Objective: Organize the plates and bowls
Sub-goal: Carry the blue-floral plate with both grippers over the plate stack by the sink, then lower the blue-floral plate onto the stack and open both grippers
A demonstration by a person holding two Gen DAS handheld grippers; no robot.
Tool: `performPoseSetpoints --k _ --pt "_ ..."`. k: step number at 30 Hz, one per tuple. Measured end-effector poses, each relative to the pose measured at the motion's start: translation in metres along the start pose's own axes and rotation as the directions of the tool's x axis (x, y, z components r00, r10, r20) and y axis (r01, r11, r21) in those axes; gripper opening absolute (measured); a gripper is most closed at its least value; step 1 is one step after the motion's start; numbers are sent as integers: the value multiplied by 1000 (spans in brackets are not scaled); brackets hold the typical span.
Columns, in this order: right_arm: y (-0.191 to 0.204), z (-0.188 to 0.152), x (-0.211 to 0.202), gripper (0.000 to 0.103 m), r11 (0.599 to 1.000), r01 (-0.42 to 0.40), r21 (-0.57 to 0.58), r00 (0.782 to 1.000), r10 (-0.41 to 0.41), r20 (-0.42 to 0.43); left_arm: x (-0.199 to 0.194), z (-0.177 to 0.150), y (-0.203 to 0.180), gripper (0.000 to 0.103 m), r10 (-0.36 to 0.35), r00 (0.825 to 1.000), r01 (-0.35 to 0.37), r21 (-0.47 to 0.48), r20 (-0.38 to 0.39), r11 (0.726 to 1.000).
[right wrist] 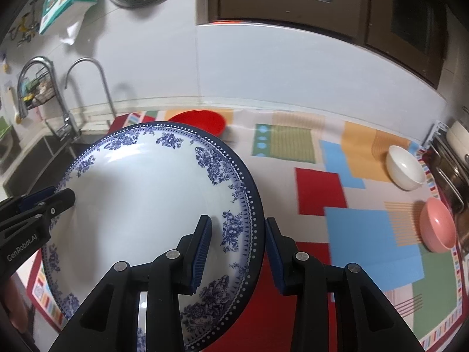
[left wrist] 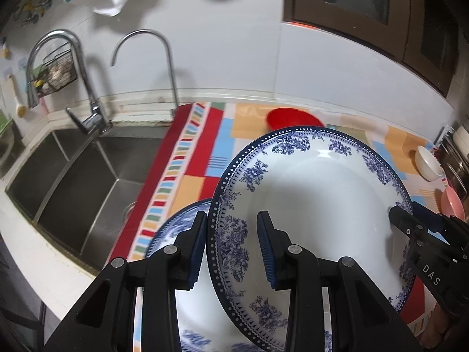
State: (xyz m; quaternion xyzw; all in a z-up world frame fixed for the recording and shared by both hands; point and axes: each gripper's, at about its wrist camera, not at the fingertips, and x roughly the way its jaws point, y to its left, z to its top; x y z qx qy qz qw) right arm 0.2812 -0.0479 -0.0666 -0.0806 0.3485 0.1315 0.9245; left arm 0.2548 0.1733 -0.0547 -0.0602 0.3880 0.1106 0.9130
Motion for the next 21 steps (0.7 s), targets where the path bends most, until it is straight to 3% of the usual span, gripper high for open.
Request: performPoseSetpoints --k 21 --pt "81 -14 37 37 991 -103 -85 991 95 -93 26 -31 76 34 85 991 -93 -83 -105 992"
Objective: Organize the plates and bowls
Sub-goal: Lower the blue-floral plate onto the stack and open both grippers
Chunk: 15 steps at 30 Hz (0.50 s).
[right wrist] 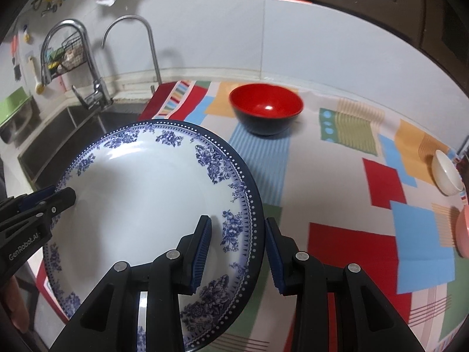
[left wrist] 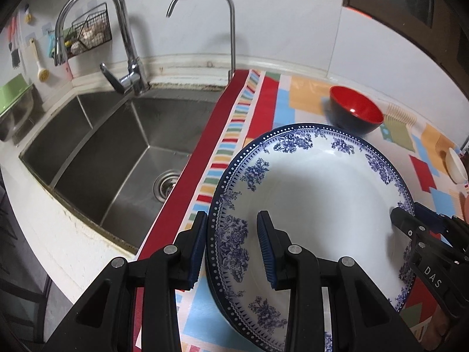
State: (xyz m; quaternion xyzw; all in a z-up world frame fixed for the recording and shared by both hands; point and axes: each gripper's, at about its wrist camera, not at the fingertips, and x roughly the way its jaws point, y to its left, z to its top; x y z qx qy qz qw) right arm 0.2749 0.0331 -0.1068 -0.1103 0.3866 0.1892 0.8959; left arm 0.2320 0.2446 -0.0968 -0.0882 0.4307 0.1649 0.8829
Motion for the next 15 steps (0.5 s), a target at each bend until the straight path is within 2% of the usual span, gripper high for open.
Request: performPoseSetpoints --k 15 --pt "14 -11 32 38 1000 0 -20 996 -1 -91 29 -10 5 34 12 997 -12 5 -73 1000"
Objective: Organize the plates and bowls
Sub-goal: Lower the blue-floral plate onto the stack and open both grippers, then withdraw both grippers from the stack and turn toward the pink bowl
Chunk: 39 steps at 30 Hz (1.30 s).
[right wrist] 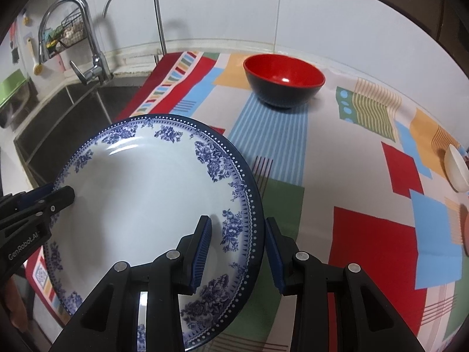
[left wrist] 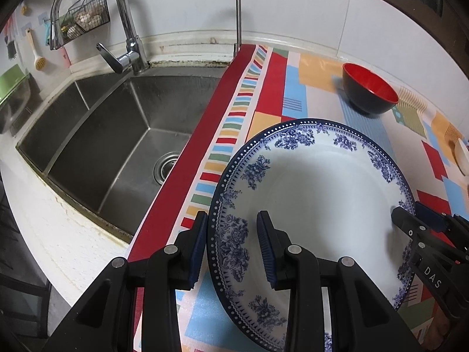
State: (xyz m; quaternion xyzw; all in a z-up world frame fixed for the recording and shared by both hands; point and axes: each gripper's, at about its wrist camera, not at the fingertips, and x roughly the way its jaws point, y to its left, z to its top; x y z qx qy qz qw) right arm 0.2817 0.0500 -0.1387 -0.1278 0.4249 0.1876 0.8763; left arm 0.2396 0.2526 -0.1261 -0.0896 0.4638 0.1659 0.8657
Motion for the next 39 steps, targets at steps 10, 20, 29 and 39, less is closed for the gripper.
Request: performPoseSetpoints --k 10,20,29,39 --pt "1 -3 9 38 1000 8 -6 1000 -8 -25 13 -3 -1 34 5 999 -5 4 -35 1000" --pt "2 -2 10 40 1000 4 -13 1000 -4 -30 10 -1 -2 48 -1 1000 1 7 -18 1000" --pt "-2 0 -3 55 1000 -21 -2 1000 21 12 -19 9 -11 64 -21 998 20 21 62 1000" --pt "-31 1 -38 69 998 -16 53 995 11 96 -53 19 -46 74 -121 985 114 62 125 992"
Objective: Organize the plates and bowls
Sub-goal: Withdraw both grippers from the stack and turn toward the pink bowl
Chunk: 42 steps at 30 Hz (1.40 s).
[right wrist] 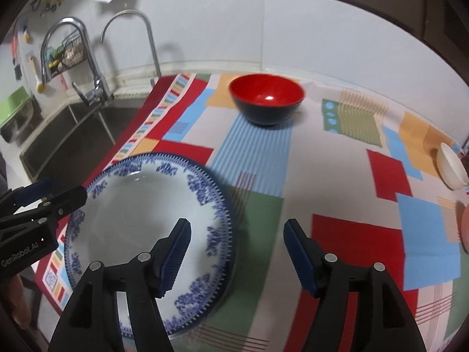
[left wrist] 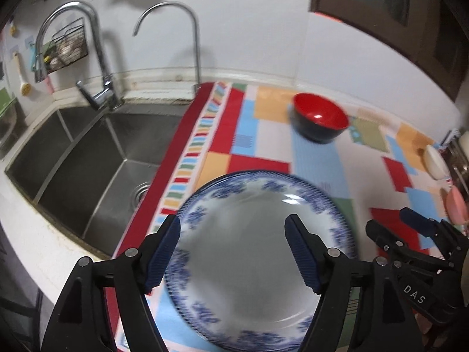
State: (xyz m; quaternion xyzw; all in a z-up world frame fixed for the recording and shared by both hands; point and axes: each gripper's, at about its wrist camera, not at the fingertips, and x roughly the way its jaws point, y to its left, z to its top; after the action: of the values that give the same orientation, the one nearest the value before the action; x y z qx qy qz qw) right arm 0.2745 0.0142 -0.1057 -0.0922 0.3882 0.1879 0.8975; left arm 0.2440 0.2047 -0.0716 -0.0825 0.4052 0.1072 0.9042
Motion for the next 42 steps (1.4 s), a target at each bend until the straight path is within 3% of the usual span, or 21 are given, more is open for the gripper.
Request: performPoseSetpoints --k 14,27,42 --pt "-77 -4 -61 69 986 112 126 987 -125 101 -17 13 -93 77 -147 987 135 153 67 979" --pt "-162 -27 -111 69 931 246 270 947 -290 137 -31 18 -192 77 -271 958 232 306 92 923" --pt "-248 -48 -148 69 865 331 376 903 -406 140 -35 23 -293 77 -365 926 297 413 95 861"
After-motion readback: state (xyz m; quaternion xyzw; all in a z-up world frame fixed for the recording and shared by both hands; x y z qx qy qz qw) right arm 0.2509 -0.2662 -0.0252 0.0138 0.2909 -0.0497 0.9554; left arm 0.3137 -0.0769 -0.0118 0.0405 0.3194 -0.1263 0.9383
